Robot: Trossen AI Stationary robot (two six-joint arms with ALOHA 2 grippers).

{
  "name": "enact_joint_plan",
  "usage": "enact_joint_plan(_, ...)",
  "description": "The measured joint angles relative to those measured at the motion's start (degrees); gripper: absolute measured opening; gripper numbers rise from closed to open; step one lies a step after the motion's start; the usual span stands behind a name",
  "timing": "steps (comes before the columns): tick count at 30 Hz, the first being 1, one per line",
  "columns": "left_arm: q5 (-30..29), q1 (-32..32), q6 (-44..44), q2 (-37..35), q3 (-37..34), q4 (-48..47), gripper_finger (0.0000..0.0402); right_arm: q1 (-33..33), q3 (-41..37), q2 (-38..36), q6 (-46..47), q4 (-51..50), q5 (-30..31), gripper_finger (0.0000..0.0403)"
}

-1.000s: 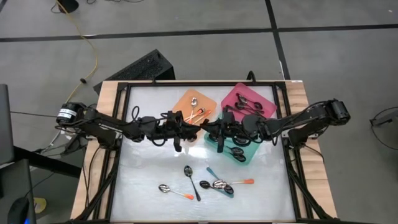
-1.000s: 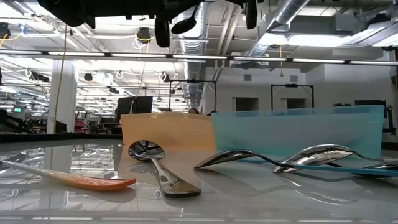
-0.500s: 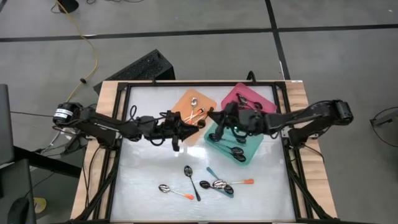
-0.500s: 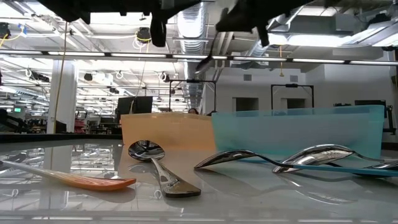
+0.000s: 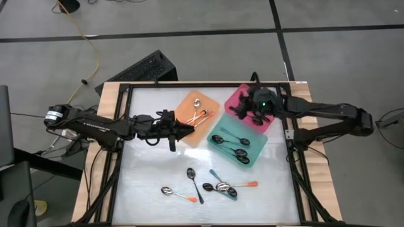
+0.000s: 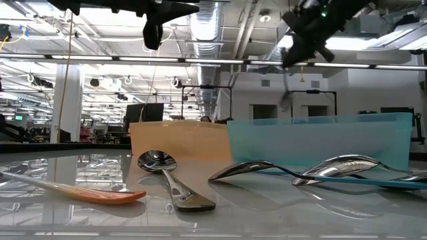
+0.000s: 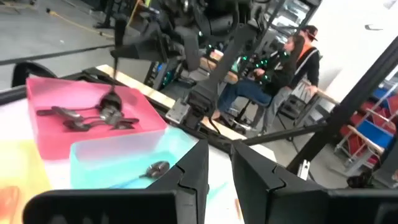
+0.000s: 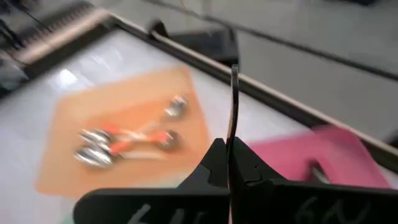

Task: Sort silverware by color (type)
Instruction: Put the black spoon into the pink bin

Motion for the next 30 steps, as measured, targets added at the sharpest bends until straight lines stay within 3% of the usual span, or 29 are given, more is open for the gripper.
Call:
enact_joint_plan(6, -2.1, 0.0, 0.0, -0.4, 0.0, -1.0, 0.0055, -7.8, 3.2, 1.9, -1.3, -15.0, -1.2, 0.0)
enact_joint_plan(13, -4.2, 0.0, 0.0, -0.4, 0.0, -1.9, 0.0055, -14.3, 8.3, 10.8, -8.0, -26.3, -0.3, 0.0)
enact_joint_plan(24, -5.3, 0.0, 0.0, -0.4, 0.0, -4.2, 0.0055, -15.1, 17.1, 31.0, -17.5, -36.4, -1.0, 0.0)
enact_joint_plan(30, -5.3, 0.0, 0.0, -0.4, 0.0, -5.1, 0.0055, -15.3, 17.2, 36.4, -19.7, -35.7, -2.1, 0.0)
